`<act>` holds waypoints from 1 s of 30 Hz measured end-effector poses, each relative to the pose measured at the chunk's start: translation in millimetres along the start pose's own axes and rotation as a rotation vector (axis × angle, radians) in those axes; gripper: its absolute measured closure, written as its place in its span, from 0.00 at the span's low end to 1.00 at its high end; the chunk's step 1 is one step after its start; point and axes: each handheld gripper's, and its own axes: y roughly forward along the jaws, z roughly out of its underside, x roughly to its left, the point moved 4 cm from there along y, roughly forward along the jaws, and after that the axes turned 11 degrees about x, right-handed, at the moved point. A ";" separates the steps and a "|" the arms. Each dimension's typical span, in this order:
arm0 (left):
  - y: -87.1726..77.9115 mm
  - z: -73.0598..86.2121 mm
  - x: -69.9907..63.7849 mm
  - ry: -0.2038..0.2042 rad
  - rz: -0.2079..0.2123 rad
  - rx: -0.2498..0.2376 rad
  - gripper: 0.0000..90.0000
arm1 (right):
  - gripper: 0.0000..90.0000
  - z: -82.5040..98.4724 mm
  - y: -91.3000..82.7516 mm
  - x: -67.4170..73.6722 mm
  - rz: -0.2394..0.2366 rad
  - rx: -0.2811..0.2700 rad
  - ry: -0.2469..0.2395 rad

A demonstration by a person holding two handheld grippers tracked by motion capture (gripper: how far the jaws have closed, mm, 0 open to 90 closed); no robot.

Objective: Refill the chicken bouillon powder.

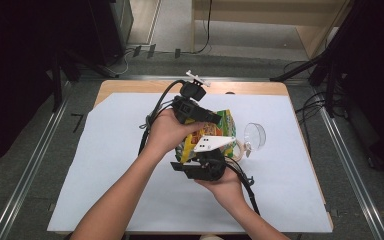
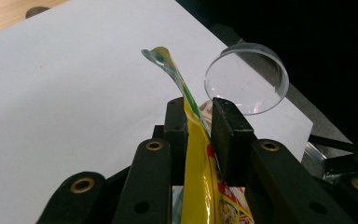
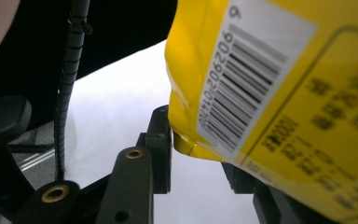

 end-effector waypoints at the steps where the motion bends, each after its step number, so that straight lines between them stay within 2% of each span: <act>1: 0.0 0.9 -0.1 0.005 -0.001 -0.001 0.85 | 0.76 0.6 0.6 -0.1 0.004 0.004 -0.004; 7: -1.9 8.2 -1.1 0.012 0.003 -0.011 0.85 | 0.73 3.3 5.0 2.2 0.013 0.013 -0.027; 12: -1.5 16.5 0.1 0.008 0.016 -0.013 0.84 | 0.67 8.7 11.6 5.9 0.027 0.020 -0.061; 18: -1.5 27.1 2.7 0.004 0.037 -0.014 0.85 | 0.66 14.7 18.0 6.4 0.026 0.041 -0.078; 30: 1.6 38.1 6.6 0.000 0.082 -0.004 0.87 | 0.66 23.9 25.2 7.4 0.019 0.071 -0.126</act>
